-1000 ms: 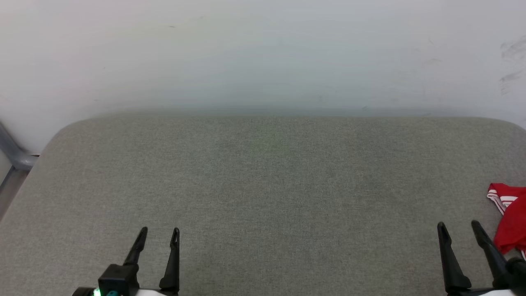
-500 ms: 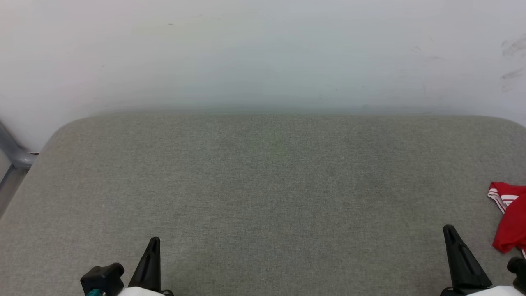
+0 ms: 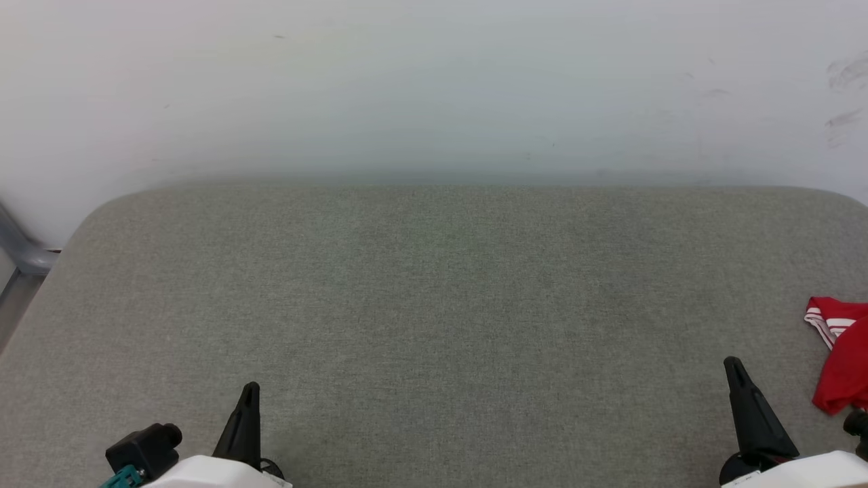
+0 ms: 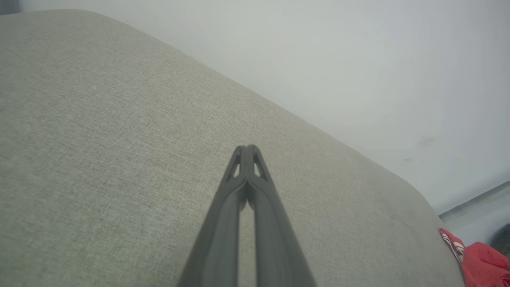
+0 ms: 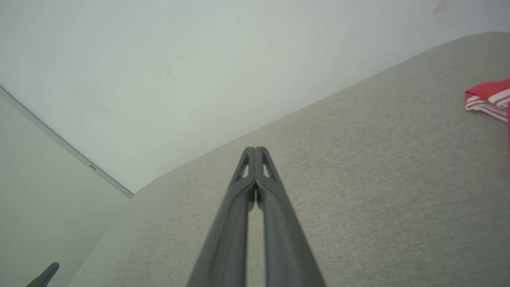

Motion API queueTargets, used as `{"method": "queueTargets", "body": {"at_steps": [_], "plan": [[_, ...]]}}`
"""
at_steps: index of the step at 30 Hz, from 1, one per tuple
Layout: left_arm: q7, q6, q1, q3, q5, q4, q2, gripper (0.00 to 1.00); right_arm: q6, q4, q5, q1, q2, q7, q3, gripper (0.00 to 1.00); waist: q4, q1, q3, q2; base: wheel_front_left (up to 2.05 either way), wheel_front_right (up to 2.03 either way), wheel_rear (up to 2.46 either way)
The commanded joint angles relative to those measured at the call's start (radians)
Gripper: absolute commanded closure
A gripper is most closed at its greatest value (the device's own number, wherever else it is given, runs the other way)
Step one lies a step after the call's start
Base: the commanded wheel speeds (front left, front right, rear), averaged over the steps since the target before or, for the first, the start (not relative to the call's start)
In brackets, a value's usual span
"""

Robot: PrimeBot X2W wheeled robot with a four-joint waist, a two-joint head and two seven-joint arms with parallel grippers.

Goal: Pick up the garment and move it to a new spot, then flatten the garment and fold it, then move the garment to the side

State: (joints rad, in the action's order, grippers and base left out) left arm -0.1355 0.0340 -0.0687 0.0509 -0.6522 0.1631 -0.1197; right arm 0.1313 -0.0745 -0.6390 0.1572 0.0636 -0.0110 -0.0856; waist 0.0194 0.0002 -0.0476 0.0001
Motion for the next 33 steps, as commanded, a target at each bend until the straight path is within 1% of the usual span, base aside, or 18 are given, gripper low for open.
{"method": "queueTargets", "body": {"at_steps": [1, 14, 20, 21, 33], "plan": [[0.007, 0.006, 0.036, -0.012, -0.035, -0.009, -0.002, 1.00, 0.000, 0.000, -0.039, -0.031, 0.012, -0.004, 0.001, 1.00, 0.000, -0.0001, 0.001, -0.0001, 0.00, 0.00, 0.00], [0.054, 0.024, 0.065, -0.042, -0.213, 0.008, 0.013, 1.00, 0.000, 0.061, -0.229, -0.077, 0.016, -0.014, 0.007, 1.00, -0.003, -0.0001, 0.007, -0.0001, 0.00, 0.00, 0.00], [0.071, 0.030, 0.075, -0.052, -0.275, 0.014, 0.017, 1.00, 0.000, 0.082, -0.295, -0.094, 0.017, -0.018, 0.009, 1.00, -0.004, -0.0001, 0.010, -0.0001, 0.00, 0.00, 0.00], [0.080, 0.034, 0.081, -0.058, -0.312, 0.018, 0.020, 1.00, 0.000, 0.095, -0.332, -0.103, 0.017, -0.021, 0.010, 1.00, -0.004, -0.0001, 0.012, -0.0001, 0.00, 0.00, 0.00], [0.116, 0.048, 0.103, -0.082, -0.445, 0.031, 0.030, 1.00, 0.000, 0.140, -0.473, -0.137, 0.018, -0.031, 0.011, 1.00, -0.007, -0.0001, 0.018, -0.0001, 0.00, 0.00, 0.00]]}}
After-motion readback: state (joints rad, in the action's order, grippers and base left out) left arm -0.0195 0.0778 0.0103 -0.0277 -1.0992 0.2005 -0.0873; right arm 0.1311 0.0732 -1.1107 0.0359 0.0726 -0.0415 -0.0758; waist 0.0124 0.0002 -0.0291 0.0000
